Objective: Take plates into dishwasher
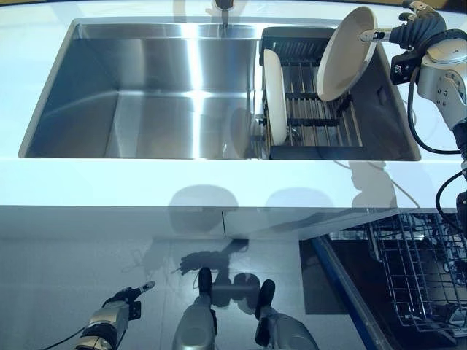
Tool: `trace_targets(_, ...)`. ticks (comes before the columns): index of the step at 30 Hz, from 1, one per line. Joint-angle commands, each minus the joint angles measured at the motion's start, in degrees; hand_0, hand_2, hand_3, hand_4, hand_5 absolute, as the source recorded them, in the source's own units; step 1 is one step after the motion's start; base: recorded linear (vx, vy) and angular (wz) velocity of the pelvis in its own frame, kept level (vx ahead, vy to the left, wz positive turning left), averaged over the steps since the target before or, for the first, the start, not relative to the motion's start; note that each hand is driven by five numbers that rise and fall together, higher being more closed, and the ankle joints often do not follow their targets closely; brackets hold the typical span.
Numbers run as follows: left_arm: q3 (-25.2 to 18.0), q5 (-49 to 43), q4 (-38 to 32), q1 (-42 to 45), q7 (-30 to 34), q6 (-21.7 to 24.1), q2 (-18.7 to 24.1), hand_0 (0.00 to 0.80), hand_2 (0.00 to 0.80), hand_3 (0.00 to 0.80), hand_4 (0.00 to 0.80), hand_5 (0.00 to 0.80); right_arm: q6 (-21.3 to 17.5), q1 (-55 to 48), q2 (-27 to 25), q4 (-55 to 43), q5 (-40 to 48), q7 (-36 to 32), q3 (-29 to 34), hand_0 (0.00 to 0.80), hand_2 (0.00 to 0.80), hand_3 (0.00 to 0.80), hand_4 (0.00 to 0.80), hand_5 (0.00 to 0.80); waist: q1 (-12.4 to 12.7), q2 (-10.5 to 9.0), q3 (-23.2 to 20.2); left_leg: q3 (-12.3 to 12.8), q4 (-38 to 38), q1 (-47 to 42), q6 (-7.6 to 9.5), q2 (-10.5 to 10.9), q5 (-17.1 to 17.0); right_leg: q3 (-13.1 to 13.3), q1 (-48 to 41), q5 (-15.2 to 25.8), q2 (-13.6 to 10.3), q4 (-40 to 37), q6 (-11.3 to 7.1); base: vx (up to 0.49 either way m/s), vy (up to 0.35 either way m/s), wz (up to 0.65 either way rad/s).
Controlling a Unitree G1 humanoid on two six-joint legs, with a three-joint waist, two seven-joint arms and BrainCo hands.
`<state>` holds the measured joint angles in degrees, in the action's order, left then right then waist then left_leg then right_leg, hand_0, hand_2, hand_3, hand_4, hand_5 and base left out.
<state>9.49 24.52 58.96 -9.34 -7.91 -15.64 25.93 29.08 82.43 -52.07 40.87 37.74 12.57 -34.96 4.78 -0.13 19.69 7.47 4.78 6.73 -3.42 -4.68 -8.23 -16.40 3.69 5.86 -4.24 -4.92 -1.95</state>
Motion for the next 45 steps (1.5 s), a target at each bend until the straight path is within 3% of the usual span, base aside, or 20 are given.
trace_targets(1,2.0,2.0,0.2,-1.7,-0.9,-0.2,1.7,0.0,0.0,0.0,0.0,0.0,-3.1,3.7,-0.6,-2.6,-0.4,1.6,-0.6,0.0,0.0,0.0,0.0,0.0,1.1,-2.64,-0.4,-1.1,0.2,0.1,-3.31,-0.9,1.6,0.9,-0.2,0.0,-3.7,-0.1,-5.16,0.0,0.0,0.0)
trace_targets(24,2.5,3.3,-0.1,-3.3,-2.0,-0.3,1.3,0.0,0.0,0.0,0.0,0.0,-1.2,1.9,0.1,-2.4,0.6,3.6,1.1,0.0,0.0,0.0,0.0,0.0,0.8,-2.13,2.4,-0.5,0.2,1.1,-3.19,-0.9,1.4,0.5,1.2,0.6,-4.0,0.0,-5.36,-0.001,0.002,0.01)
trace_targets(45,2.5,5.1,-0.8,-4.9,-2.1,-2.0,1.5,0.0,0.0,0.0,0.0,0.0,3.9,0.9,-0.2,-1.8,-2.0,1.7,1.3,0.0,0.0,0.0,0.0,0.0,0.1,-1.55,3.7,0.1,0.2,1.7,-3.21,-0.8,1.1,0.8,2.6,1.0,-4.0,0.4,-5.55,0.0,0.0,0.0)
